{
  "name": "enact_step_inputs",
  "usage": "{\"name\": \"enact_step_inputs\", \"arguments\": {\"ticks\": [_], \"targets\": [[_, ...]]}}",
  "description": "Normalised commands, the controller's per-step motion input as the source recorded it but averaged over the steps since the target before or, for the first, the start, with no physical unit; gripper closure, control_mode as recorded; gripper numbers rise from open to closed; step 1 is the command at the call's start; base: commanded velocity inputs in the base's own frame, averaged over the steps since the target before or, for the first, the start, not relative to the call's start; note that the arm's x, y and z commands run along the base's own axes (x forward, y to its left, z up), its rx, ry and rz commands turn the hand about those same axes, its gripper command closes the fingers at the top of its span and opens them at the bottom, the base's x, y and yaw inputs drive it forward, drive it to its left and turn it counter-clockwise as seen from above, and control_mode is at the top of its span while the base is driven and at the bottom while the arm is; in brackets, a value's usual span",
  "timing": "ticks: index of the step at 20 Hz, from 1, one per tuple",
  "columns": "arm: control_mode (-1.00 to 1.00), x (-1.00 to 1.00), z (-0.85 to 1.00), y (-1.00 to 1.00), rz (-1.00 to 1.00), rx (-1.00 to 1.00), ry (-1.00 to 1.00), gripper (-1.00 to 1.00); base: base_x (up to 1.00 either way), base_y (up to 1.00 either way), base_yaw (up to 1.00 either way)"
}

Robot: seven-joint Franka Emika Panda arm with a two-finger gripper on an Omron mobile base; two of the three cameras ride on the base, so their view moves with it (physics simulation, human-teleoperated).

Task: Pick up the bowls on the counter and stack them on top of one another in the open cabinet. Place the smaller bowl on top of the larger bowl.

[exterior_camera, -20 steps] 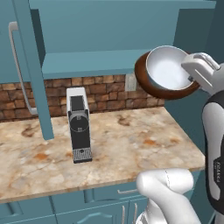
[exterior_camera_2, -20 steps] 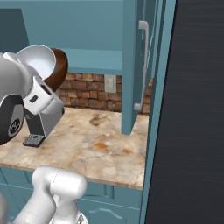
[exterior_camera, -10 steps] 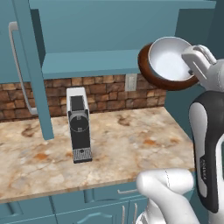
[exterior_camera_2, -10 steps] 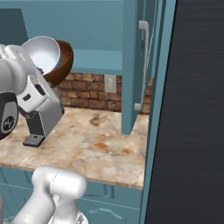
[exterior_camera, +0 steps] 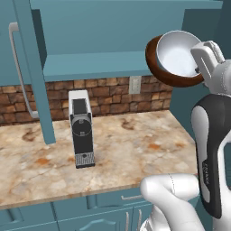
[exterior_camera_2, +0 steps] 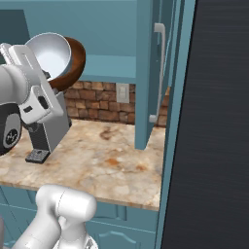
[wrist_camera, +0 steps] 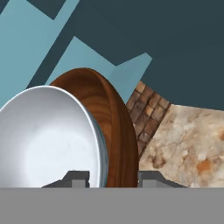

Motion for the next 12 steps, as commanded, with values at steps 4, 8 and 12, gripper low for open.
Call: {"name": "enact_step_inputs", "arguments": {"ticks": [4, 8, 12], "targets": [[-1.00, 0.35, 0.03, 0.00, -0.02, 0.01, 0.00, 1.00, 0.00, 0.00, 0.00], [-1.00, 0.40, 0.05, 0.00, -0.02, 0.01, 0.00, 1.00, 0.00, 0.00, 0.00], [-1.00, 0.36, 0.07, 0.00, 0.00, 0.05, 0.00, 1.00, 0.00, 0.00, 0.00]]}}
